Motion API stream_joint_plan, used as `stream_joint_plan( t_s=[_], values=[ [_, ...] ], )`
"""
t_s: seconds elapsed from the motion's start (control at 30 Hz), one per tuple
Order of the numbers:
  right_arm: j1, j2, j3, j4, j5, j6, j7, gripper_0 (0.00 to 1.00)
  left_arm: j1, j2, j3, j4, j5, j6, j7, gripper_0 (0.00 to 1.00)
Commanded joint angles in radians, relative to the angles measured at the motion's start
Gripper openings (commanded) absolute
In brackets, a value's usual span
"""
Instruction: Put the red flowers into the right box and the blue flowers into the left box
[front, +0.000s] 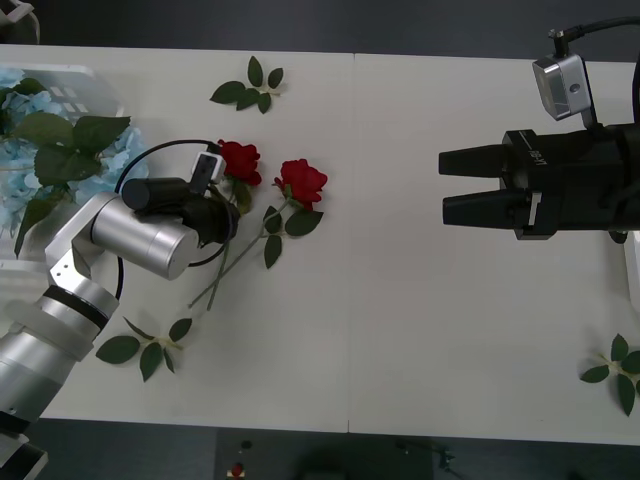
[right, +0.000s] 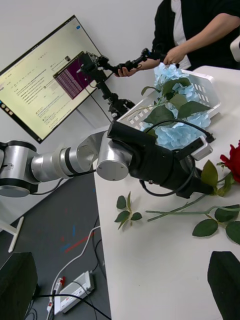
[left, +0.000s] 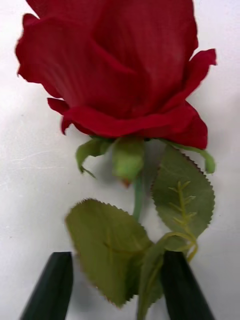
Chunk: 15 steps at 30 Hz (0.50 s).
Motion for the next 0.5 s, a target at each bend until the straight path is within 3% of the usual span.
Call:
stream_joint_plan(
  t_s=[0.03, 0.3, 0.5],
  values=[
    [-0.022, 0.005, -0.022, -0.006, -0.008, -0.004, -0.008, 1.00, -0.015, -0.007, -0.007, 0.036, -0.007, -0.027, 0.036, 0.00],
    [-0.022, 0.007, -0.024, -0.006, -0.008, -0.004, -0.008, 1.00, -0.013, 0.004, 0.012, -0.027, 0.035, -0.050, 0.040, 0.00],
    [-0.022, 0.007, -0.024, -0.006, -0.008, -0.004, -0.008, 1.00, 0.011, 0.033, 0.100, -0.200, 0.171, 0.051, 0.034, 0.00]
  ],
)
